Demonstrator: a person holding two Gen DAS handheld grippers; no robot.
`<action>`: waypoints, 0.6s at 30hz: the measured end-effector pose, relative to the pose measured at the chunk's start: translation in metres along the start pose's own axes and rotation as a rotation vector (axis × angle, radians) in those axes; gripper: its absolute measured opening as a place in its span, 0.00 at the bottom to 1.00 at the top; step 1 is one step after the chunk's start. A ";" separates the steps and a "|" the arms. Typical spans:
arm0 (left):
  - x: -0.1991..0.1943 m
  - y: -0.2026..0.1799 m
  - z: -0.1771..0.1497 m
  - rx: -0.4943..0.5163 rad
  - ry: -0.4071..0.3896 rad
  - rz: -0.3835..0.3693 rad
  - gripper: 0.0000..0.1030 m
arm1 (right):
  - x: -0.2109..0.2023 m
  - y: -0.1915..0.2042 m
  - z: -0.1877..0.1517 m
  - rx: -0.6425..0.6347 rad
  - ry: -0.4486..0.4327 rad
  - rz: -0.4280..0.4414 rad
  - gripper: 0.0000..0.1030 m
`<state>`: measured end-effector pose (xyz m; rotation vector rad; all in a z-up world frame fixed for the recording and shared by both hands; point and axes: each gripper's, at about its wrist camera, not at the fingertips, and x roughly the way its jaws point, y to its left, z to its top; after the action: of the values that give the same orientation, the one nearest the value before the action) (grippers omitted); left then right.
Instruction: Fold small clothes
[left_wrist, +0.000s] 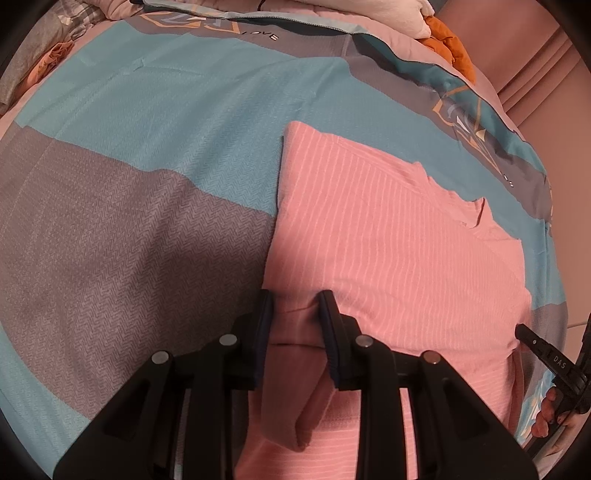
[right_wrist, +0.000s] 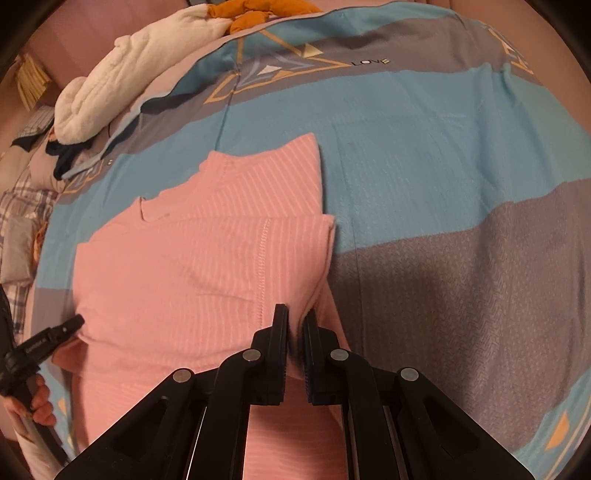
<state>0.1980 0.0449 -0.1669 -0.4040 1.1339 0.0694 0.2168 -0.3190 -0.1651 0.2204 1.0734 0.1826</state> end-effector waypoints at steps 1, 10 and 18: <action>0.000 0.000 0.000 -0.001 0.000 0.000 0.28 | 0.000 0.001 -0.001 0.001 -0.001 0.001 0.07; 0.000 0.001 0.000 -0.007 0.001 -0.005 0.28 | 0.001 -0.001 -0.004 0.015 -0.008 -0.001 0.07; -0.001 0.003 0.000 -0.019 0.001 -0.013 0.28 | 0.004 0.000 -0.006 0.008 -0.016 -0.011 0.07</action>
<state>0.1968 0.0476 -0.1667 -0.4282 1.1318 0.0687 0.2135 -0.3177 -0.1716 0.2230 1.0590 0.1668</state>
